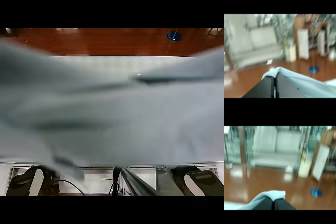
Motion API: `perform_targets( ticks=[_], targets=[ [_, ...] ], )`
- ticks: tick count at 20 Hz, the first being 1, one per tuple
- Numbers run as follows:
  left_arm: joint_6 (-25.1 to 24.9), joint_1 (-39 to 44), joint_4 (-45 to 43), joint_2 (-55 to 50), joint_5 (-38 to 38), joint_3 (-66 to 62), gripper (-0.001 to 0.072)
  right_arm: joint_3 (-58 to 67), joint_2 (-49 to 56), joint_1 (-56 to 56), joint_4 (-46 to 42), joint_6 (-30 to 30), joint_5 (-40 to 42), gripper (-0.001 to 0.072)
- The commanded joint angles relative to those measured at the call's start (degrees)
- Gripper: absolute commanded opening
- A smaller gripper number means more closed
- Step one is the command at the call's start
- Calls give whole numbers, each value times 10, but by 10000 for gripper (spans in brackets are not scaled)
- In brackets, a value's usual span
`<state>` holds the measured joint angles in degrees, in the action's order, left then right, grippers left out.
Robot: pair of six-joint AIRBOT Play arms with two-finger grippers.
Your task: Fold the shirts.
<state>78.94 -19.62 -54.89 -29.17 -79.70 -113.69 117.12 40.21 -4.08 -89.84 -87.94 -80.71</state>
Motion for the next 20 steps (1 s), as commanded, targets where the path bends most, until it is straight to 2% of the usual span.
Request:
perform_targets(
  ticks=[1, 2, 5, 7, 11, 13, 15, 20],
  targets=[
    [49, -1, -67, 2, -168, -37, 19, 5, -6, 0, -17, -10, -204, 30],
    [60, -1, -67, 0, -198, -31, 19, 5, 2, 0, -32, -5, -254, 30],
    [92, -1, -67, -4, -246, 36, 19, -31, 33, 0, -42, -6, -255, 30],
    [88, -1, -66, -4, -232, 118, 19, -72, 80, 0, -68, 5, -254, 30],
    [49, 0, -55, -26, -57, 316, 19, -133, 227, 0, -78, 34, -180, 30],
    [23, 2, -9, -76, 27, 393, 19, -133, 307, 0, -78, 41, -120, 30],
    [-14, 23, 40, -147, 103, 422, 19, -133, 370, 0, -75, 43, -51, 30],
    [-109, 137, 44, -332, 291, 398, 19, -133, 454, 0, -59, 42, 134, 30]
  ],
)
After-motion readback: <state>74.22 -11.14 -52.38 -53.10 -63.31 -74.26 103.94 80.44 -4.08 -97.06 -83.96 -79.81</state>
